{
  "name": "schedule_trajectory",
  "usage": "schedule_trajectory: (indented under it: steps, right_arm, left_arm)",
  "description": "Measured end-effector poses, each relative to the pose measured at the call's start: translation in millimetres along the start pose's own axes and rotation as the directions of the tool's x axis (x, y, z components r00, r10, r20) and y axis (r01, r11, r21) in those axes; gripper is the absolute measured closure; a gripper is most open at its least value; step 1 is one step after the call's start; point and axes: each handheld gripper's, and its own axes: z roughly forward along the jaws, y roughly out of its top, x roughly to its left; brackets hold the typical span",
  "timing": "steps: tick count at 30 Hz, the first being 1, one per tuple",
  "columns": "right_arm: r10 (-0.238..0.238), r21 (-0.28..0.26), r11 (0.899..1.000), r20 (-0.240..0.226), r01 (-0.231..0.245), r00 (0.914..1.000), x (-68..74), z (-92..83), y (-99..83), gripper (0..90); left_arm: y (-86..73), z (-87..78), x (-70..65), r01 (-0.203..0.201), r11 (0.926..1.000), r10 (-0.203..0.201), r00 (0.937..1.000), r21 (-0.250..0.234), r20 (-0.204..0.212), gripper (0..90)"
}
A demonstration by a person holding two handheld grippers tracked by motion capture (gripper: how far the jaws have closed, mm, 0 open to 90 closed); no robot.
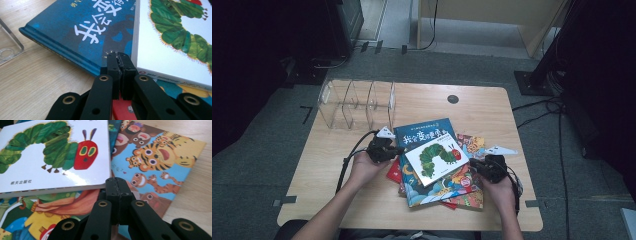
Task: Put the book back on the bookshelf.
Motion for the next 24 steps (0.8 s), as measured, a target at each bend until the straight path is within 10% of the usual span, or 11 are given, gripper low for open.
schedule_trajectory:
  steps: [14, 24]
  right_arm:
    - [-0.038, -0.008, 0.999, 0.016, 0.038, 0.9992, 11.6, 6.9, 6.7, 90.0]
    - [-0.093, 0.000, 0.996, -0.072, 0.093, 0.9930, 25.5, 21.0, 17.0, 90.0]
  left_arm:
    - [-7.3, -5.5, -5.4, 0.013, 0.9999, -0.013, 0.9999, 0.011, -0.004, 88.9]
    - [-18.5, -18.2, -6.3, 0.029, 0.9991, -0.029, 0.9996, 0.031, -0.003, 87.9]
